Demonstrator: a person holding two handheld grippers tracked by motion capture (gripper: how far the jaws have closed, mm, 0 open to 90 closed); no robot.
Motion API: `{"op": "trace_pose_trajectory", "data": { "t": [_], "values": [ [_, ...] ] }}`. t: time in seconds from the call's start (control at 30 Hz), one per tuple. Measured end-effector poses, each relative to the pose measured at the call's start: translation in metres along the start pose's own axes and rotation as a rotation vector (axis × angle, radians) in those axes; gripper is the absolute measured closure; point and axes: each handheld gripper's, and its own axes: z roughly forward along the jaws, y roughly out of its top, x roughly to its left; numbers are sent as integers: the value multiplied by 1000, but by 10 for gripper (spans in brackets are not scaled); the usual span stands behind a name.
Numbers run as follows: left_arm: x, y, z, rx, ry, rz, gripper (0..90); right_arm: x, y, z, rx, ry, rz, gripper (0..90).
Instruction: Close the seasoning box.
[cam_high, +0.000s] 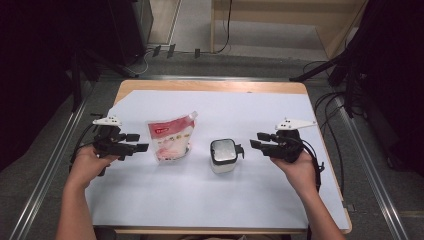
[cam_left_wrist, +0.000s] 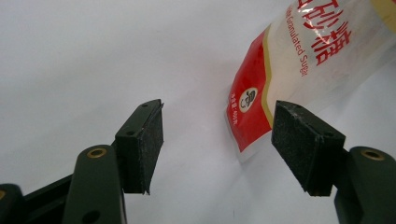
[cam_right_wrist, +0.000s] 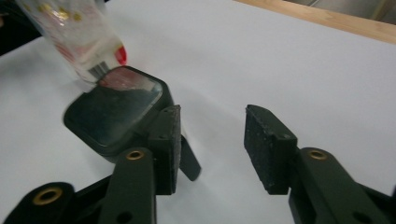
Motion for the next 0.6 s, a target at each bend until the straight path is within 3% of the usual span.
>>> {"op": "trace_pose_trajectory", "data": {
  "t": [0.23, 0.43, 0.6],
  "values": [
    [1, 0, 1, 2, -13, -4, 347, -16, -15, 1, 3, -40, -6, 495],
    [2, 0, 2, 7, 0, 0, 345, -35, -27, 4, 44, -67, 48, 487],
    [2, -1, 4, 15, 9, -3, 339, -45, -33, 3, 43, -75, 89, 488]
  ]
}}
